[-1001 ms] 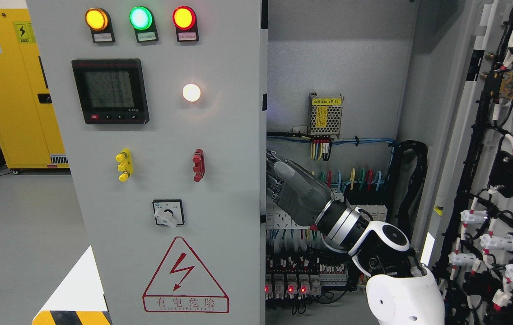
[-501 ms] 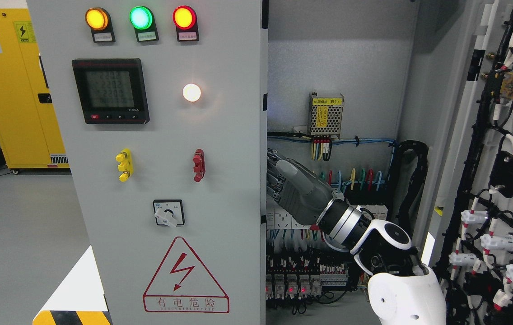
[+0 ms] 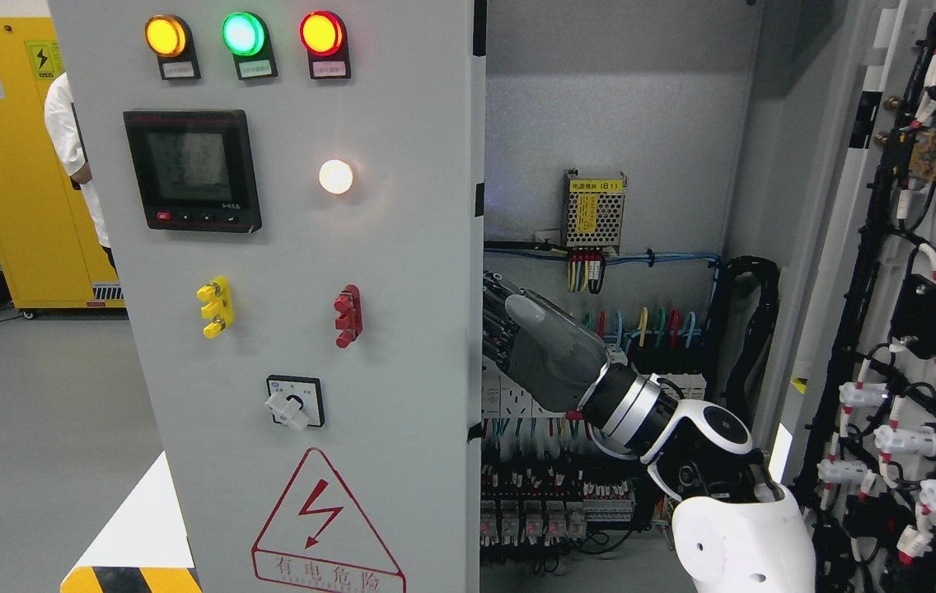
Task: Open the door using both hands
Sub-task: 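Pull the indicator-light door outward with the right hand, swinging it open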
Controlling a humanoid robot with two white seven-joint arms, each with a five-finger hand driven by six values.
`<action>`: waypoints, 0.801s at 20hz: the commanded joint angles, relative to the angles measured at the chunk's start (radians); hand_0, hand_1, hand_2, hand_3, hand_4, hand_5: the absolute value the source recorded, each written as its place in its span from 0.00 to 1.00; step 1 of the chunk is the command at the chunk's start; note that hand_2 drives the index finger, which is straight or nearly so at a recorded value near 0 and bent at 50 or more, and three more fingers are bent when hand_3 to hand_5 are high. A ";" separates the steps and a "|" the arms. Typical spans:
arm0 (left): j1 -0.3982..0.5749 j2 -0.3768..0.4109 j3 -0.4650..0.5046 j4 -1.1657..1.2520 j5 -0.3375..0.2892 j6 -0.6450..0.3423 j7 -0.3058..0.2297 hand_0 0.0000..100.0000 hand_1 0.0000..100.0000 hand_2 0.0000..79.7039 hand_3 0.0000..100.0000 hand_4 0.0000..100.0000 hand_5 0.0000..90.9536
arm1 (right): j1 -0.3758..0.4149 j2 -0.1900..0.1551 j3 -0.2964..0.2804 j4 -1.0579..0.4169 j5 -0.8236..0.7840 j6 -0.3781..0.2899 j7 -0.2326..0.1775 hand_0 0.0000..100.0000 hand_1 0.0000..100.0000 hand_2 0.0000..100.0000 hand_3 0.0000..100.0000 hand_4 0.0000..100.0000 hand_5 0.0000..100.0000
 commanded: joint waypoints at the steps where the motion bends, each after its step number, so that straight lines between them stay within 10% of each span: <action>1: 0.000 0.000 0.000 0.001 0.000 -0.001 0.000 0.12 0.56 0.00 0.00 0.00 0.00 | 0.011 0.001 -0.005 -0.031 0.000 -0.003 -0.004 0.00 0.50 0.04 0.00 0.00 0.00; 8: 0.000 0.000 0.000 -0.001 0.000 -0.001 0.000 0.12 0.56 0.00 0.00 0.00 0.00 | 0.065 0.000 0.027 -0.117 -0.026 0.000 0.010 0.00 0.50 0.04 0.00 0.00 0.00; 16: 0.000 0.000 0.000 0.001 0.000 -0.001 0.000 0.12 0.56 0.00 0.00 0.00 0.00 | 0.195 -0.003 0.226 -0.277 -0.026 0.000 0.010 0.00 0.50 0.04 0.00 0.00 0.00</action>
